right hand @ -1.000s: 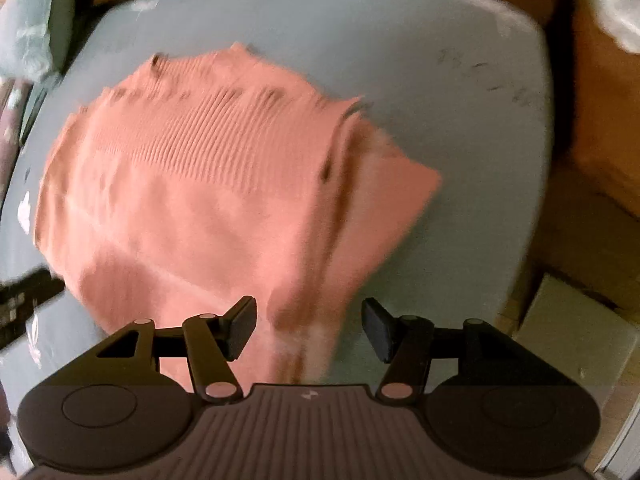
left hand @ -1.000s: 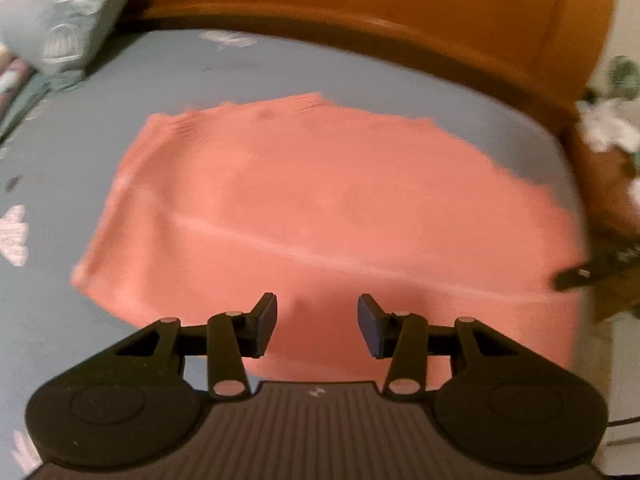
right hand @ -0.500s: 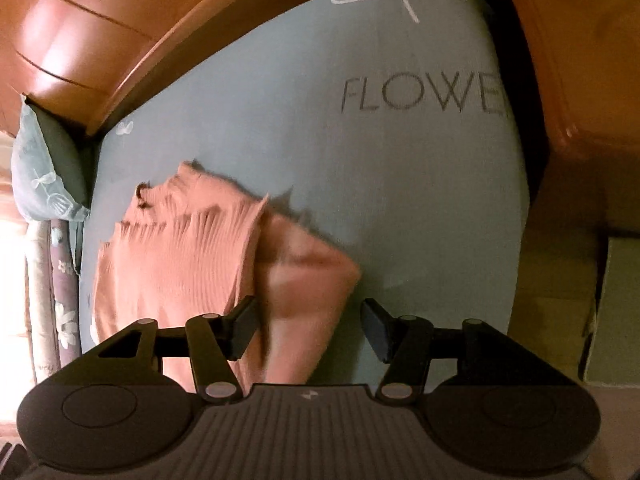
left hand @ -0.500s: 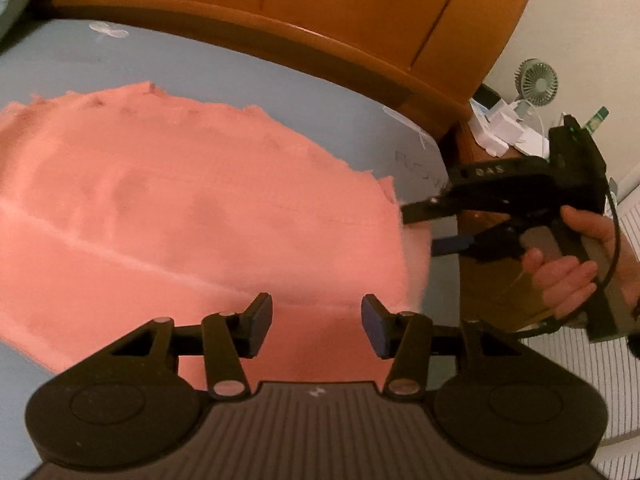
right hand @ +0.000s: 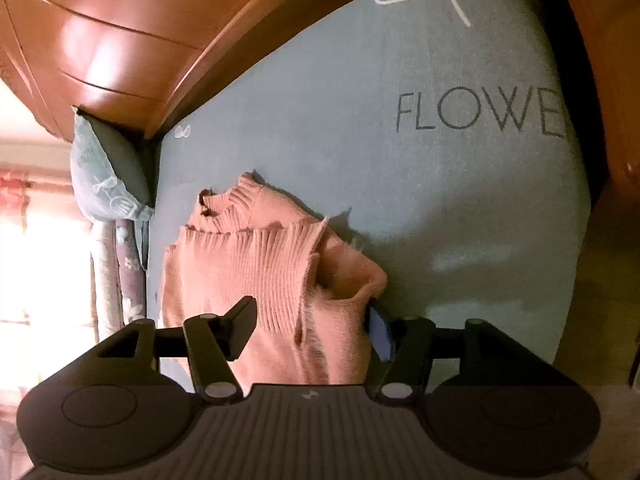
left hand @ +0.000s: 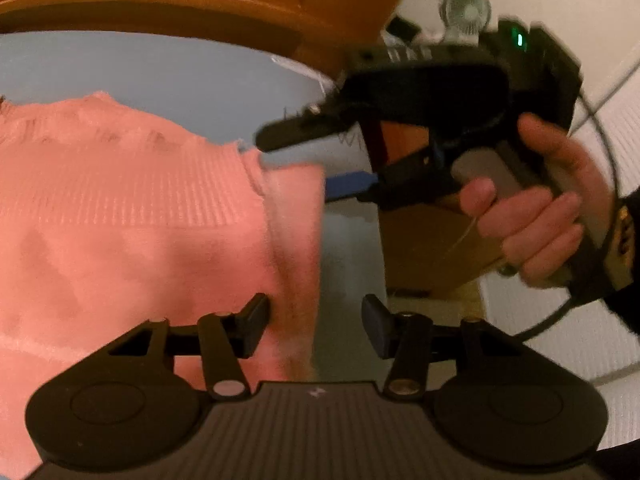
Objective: Fold clothes
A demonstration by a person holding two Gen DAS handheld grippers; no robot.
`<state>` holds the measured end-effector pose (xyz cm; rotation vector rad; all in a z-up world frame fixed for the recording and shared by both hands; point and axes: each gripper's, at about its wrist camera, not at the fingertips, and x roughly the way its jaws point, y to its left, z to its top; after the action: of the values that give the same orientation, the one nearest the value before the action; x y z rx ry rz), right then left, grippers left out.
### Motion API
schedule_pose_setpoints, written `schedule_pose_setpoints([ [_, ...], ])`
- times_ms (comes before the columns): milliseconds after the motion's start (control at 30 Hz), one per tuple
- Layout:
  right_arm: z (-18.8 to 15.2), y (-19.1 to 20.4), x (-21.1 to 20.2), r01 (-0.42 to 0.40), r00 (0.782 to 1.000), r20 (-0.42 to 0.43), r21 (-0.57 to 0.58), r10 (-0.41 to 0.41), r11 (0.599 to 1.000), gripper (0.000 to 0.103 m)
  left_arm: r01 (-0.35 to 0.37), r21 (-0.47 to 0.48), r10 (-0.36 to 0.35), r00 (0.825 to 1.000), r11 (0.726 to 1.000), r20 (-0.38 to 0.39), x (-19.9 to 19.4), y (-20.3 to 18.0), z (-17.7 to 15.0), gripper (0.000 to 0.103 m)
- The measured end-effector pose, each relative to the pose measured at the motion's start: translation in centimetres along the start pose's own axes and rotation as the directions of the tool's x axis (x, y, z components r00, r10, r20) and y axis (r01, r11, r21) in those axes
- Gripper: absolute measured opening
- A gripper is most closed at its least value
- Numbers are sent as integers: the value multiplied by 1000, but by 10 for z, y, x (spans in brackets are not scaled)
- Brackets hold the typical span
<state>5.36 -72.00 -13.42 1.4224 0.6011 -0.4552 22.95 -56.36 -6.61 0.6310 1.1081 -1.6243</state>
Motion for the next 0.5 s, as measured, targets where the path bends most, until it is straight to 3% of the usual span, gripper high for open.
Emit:
schedule_pose_setpoints([
  [100, 5, 11, 8, 77, 997, -15, -95, -79, 992, 64, -20, 53, 22, 1000, 998, -22, 5, -7, 1, 54],
  [300, -5, 41, 16, 196, 977, -15, -343, -214, 919, 65, -18, 64, 20, 999, 998, -31, -1, -11, -1, 55],
  [500, -1, 44, 18, 197, 976, -24, -343, -218, 918, 62, -20, 88, 22, 1000, 996, -21, -8, -20, -4, 56],
])
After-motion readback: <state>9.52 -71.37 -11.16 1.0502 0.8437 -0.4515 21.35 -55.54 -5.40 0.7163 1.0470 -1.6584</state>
